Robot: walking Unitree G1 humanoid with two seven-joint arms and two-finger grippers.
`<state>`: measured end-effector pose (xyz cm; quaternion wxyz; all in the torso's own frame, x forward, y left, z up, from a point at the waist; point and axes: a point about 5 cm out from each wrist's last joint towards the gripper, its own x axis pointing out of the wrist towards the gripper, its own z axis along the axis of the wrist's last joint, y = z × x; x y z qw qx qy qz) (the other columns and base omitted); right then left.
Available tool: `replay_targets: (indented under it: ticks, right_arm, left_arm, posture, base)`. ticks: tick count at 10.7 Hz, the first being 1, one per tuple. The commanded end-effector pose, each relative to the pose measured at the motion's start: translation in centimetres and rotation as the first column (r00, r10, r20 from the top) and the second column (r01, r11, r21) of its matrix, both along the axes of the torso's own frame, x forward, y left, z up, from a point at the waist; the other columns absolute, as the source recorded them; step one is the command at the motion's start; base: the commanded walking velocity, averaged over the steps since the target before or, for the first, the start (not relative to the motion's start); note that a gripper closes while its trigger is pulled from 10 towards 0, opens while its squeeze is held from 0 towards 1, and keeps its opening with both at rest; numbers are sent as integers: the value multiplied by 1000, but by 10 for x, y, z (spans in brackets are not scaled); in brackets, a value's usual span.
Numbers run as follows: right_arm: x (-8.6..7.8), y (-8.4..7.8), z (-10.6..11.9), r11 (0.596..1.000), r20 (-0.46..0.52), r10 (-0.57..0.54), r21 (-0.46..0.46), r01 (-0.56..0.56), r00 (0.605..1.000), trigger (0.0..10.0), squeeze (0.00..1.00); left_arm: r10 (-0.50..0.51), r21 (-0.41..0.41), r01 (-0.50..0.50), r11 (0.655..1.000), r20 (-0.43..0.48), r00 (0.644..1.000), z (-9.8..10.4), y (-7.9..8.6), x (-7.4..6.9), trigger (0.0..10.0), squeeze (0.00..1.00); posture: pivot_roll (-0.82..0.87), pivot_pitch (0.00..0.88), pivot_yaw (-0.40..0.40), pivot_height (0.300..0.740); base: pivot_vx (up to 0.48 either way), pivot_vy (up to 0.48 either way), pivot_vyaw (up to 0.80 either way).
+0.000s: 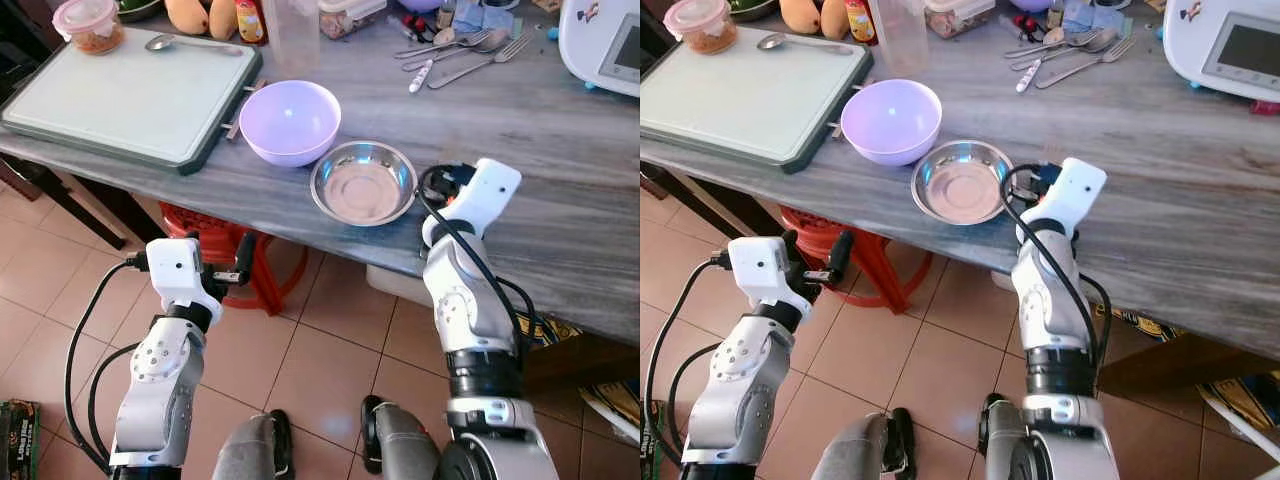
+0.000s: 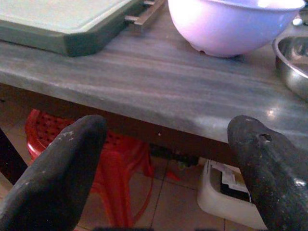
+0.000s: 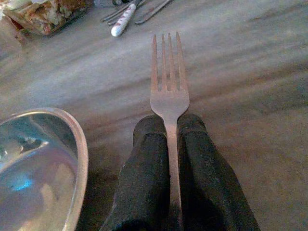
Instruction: Setting the table
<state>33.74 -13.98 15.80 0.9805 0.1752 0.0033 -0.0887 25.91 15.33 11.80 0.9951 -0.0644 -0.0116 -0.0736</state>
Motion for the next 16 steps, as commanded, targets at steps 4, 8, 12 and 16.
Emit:
replay_targets:
  ticks: [4, 8, 12, 16]
  right_arm:
    - [-17, -18, -34, 996, -210, -63, -70, 49, 976, 10000, 0]
    - [-14, -18, -35, 996, -248, -61, -80, 42, 967, 10000, 0]
    - [-14, -15, -38, 995, -277, -53, -92, 28, 960, 10000, 1000]
    - [-15, -16, -37, 986, -262, -20, -163, -23, 965, 10000, 953]
  left_arm:
    - [-1, 7, 1, 1000, -17, 1000, -1, 2, -2, 10000, 0]
    - [-1, 7, 1, 1000, -19, 1000, -1, 1, -1, 10000, 0]
    - [-1, 4, 1, 1000, -21, 1000, -1, -1, -1, 10000, 0]
    - [0, 2, 0, 1000, -23, 1000, -2, -1, 0, 10000, 0]
  posture:
    - [-22, 267, 79, 740]
    - [-19, 270, 79, 740]
    - [-20, 270, 73, 740]
    - [-25, 264, 69, 740]
  base:
    - [0, 0, 0]
    - [0, 0, 0]
    - [0, 0, 0]
    - [0, 0, 0]
